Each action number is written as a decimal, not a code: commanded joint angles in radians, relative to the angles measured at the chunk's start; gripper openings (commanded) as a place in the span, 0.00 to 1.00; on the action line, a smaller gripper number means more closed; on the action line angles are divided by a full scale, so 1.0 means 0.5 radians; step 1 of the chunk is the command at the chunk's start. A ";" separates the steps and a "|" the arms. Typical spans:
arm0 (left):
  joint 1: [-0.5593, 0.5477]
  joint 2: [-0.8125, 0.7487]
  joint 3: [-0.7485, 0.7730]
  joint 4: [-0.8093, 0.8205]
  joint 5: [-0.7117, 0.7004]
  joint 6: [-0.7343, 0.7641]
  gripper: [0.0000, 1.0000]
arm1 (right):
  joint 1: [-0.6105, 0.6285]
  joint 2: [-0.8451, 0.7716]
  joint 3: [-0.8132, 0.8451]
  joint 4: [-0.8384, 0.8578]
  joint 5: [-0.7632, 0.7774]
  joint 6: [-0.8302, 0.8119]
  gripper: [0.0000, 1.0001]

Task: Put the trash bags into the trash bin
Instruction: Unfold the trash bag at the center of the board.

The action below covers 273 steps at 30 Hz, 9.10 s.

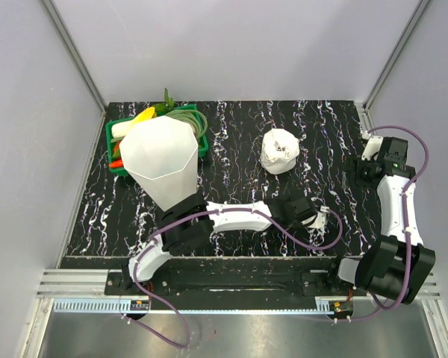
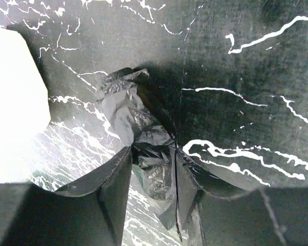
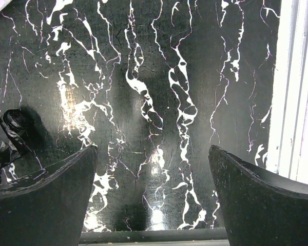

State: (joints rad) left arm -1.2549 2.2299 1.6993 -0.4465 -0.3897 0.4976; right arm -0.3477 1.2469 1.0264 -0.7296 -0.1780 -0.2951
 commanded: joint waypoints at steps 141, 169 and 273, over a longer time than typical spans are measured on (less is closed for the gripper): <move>0.700 -1.251 -1.094 0.258 0.295 -0.376 0.00 | 1.119 1.019 0.205 -0.016 0.415 0.121 0.82; 0.687 -1.392 -1.085 0.203 0.390 -0.388 0.00 | 1.275 1.068 0.267 0.017 -0.062 0.222 0.83; 0.939 -2.288 -1.561 -0.463 0.187 0.253 0.00 | 0.619 0.654 0.178 -0.050 0.068 -0.275 0.83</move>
State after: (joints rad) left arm -0.7925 1.1110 0.8715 -0.6582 -0.2714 0.6075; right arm -0.0322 1.6535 1.0824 -0.7235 -0.1265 -0.4156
